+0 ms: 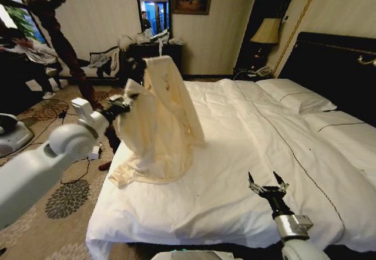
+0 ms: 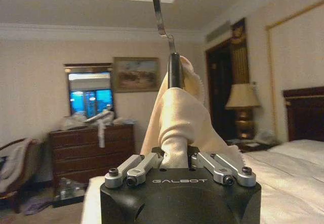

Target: Pick up the clothes from the bed and hang them on the clothes hanger.

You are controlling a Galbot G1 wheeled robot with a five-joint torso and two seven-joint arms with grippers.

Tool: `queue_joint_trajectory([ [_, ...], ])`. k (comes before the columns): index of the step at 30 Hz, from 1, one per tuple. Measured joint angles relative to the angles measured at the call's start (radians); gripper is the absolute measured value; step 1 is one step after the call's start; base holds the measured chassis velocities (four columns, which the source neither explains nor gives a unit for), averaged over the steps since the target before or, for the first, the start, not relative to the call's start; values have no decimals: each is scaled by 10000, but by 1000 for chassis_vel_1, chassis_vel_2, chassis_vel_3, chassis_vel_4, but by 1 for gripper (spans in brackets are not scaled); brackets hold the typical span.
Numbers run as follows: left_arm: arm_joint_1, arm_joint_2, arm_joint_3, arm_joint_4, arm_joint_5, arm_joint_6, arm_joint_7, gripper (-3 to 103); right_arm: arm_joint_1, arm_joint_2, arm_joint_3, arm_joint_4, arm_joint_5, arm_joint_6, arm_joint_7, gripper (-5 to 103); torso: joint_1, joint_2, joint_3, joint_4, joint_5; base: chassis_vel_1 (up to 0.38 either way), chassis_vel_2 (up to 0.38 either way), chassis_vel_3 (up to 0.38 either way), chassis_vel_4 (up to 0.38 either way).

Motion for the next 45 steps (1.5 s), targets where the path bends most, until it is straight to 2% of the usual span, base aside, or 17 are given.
queue_joint_trajectory([
  [3,-621,31,89,196,-361,187,-224,17,6,-5,-6,0,6,-6,4,100,1,0,0,0,2,0,0,0,0],
  [6,-1857,-58,453,753,-803,450,-439,17,11,-12,-10,-1,12,-12,10,100,0,0,0,2,1,0,0,0,0],
  [7,-1857,-58,453,753,-803,450,-439,17,11,-12,-10,-1,12,-12,10,100,0,0,0,2,1,0,0,0,0],
  [11,-3553,-588,1081,1826,-1273,873,-647,17,17,-17,-13,-2,19,-18,16,100,0,0,0,0,1,0,0,0,0],
  [12,-3553,-588,1081,1826,-1273,873,-647,17,17,-17,-13,-2,19,-18,16,100,0,0,0,0,1,0,0,0,0],
  [17,-5832,-1245,2121,3037,-1725,1689,-1289,17,21,-21,-18,-2,24,-24,21,100,1,-1,1,-2,2,0,0,0,0],
  [18,-5832,-1245,2121,3037,-1725,1689,-1289,17,21,-21,-18,-2,24,-24,21,100,1,-1,1,-2,2,0,0,0,0],
  [22,-7346,-1564,3054,3666,-2077,2310,-1624,17,21,-22,-22,-3,27,-29,24,100,0,-1,1,2,1,0,0,0,0],
  [24,-7617,-1643,3223,3798,-2202,2443,-1719,17,22,-22,-22,-3,28,-29,26,100,0,-1,0,2,1,0,0,0,0],
  [27,-8705,-2064,3912,4477,-2792,3060,-2360,17,21,-22,-23,-3,30,-30,29,100,0,-1,0,-4,4,0,0,0,0],
  [35,-9530,-2433,4348,5525,-3224,3529,-2974,17,22,-23,-24,-3,30,-31,29,100,0,-1,0,1,1,0,0,0,0],
  [45,-9960,-2441,4632,6590,-3578,3724,-3277,17,22,-24,-24,-2,31,-32,30,100,0,-1,-1,2,0,0,0,0,0],
])
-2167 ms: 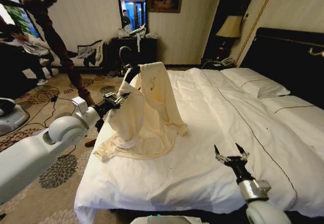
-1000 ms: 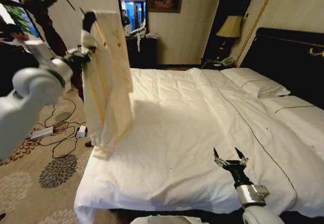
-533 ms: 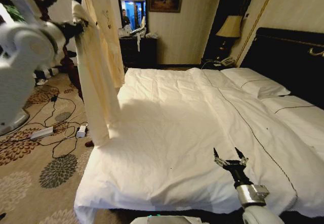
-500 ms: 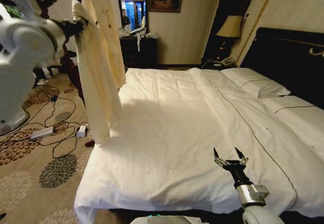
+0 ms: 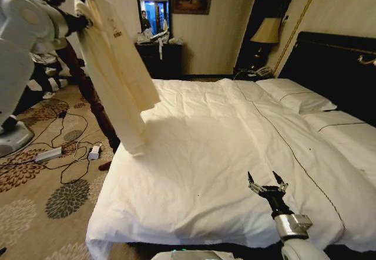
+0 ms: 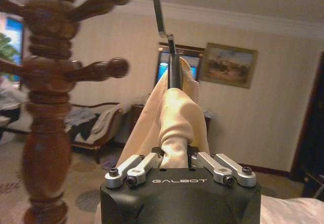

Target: Pick up the clothes from the bed and hang them on the clothes hanger.

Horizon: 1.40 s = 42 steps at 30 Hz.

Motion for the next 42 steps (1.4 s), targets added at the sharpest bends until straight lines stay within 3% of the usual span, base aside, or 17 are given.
queue_joint_trajectory([
  [11,-455,-219,291,864,-369,274,-496,17,0,0,0,-1,0,0,1,100,-1,0,1,-1,1,0,0,0,0],
  [29,71,47,-21,932,-313,290,-641,17,1,0,-1,-1,1,0,1,100,-1,1,1,-3,1,0,0,0,0],
  [37,4,12,-40,854,-808,543,-1199,17,1,0,0,0,1,0,1,100,-1,0,0,-1,2,0,0,0,0],
  [42,-232,-103,28,1061,-1572,944,-1630,17,1,0,0,-1,1,0,0,100,-1,1,0,-5,4,0,0,0,0],
])
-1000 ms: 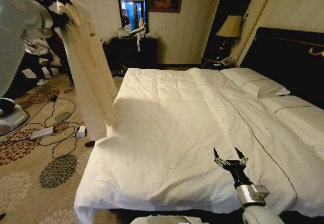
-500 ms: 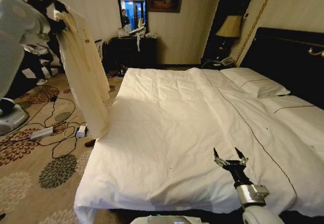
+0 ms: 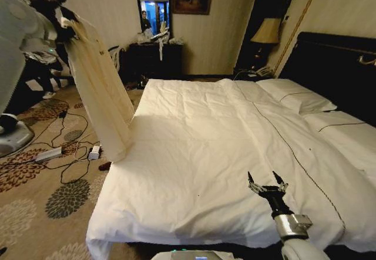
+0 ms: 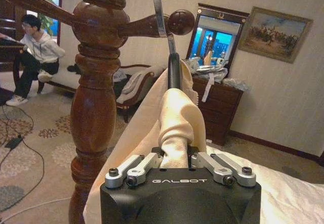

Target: Pick up the clothes from the bed and hang them on the clothes hanger.

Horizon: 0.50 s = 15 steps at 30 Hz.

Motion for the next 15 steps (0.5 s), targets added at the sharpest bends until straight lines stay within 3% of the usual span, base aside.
queue_joint_trajectory([
  [15,-189,-311,290,875,101,126,374,17,0,0,0,0,0,0,1,100,1,0,0,3,-2,0,0,0,0],
])
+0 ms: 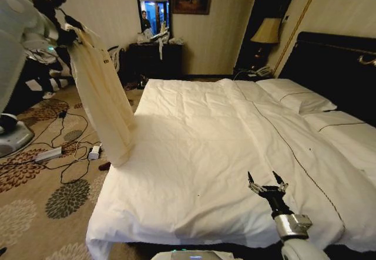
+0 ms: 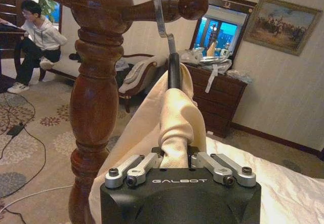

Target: Pick up the clothes from the bed and hang them on the clothes hanger.

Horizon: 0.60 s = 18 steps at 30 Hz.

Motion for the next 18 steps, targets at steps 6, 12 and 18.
queue_joint_trajectory([
  [6,124,-34,62,66,344,1,291,17,0,0,0,0,0,0,0,100,0,1,0,0,-1,0,0,0,0],
  [12,195,-81,67,-2,436,19,401,17,0,0,0,0,-1,0,0,100,0,0,0,0,1,0,0,0,0],
  [18,255,-83,68,-206,459,38,403,17,0,0,0,0,-1,0,0,100,0,0,0,-1,1,0,0,0,0],
])
